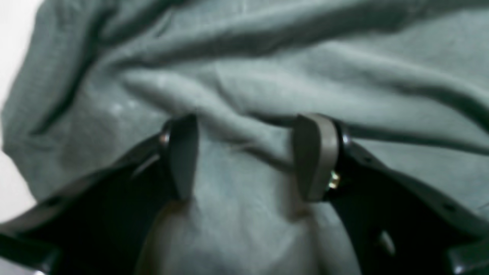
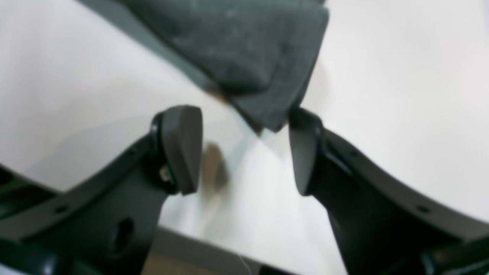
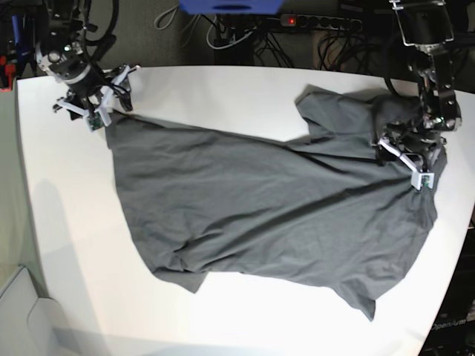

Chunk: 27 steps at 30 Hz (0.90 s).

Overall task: Layout the t-shirt on the table in an organized manner, then fold the t-shirt properly
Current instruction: 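Pull the t-shirt taut with both grippers away from each other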

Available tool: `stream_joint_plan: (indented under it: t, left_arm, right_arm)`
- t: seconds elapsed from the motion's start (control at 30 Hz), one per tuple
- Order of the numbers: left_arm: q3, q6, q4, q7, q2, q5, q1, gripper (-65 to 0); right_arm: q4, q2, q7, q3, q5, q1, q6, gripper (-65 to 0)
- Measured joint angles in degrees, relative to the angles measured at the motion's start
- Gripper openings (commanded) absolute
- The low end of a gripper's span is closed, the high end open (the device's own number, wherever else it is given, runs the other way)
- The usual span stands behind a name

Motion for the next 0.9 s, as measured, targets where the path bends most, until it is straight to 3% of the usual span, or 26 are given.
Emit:
stream_joint_plan:
  t: [0.17, 0.23, 0.3, 0.43, 0.47, 0.63, 0.77, 0.9]
  left_arm:
    - [-0.09, -0.24, -4.15, -5.18, -0.55, -0.94, -0.61, -26.1]
    - [-0.09, -0.42, -4.42, -5.55, -0.66, -1.09, -0.63, -26.1]
    - [-0.09, -0.42, -4.46, -5.53, -0.63, -1.09, -0.76, -26.1]
    - [-0.09, -0.22, -4.46, -5.51, -0.63, -0.92, -0.76, -26.1]
    - [-0.09, -0.24, -4.46, -5.51, -0.66, -0.92, -0.76, -26.1]
    - [-0.09, -0.55, -4.90, -5.64, -1.40, -1.05, -0.76, -26.1]
    - [-0.07, -0.59, -4.76, -5.66, -1.42, 2.78, -0.79, -26.1]
    - [-0.09, -0.63, -4.61, -5.73, -1.42, 3.89, -0.81, -26.1]
  right_arm:
    - [-2.78, 0.02, -0.39, 0.00, -0.07, 2.03, 0.00, -28.6]
    - [-4.22, 0.37, -0.33, -0.07, 0.00, 3.63, 0.63, -31.9]
    - [-5.64, 1.86, 0.44, -0.17, 0.33, 4.94, 4.00, -40.6]
    - [-7.58, 1.84, 0.13, -0.07, 0.44, 6.67, 4.04, -63.0]
    - [-7.41, 1.73, -0.11, -0.07, 0.20, 6.82, 4.09, -65.0]
    - [3.48, 1.79, -0.85, 0.85, -0.26, 5.66, 4.26, -65.0]
    - [10.86, 1.70, -0.59, 0.90, 0.17, 9.27, 4.44, -65.0]
    - [10.69, 1.64, -6.73, 0.68, 0.11, 17.25, 4.76, -65.0]
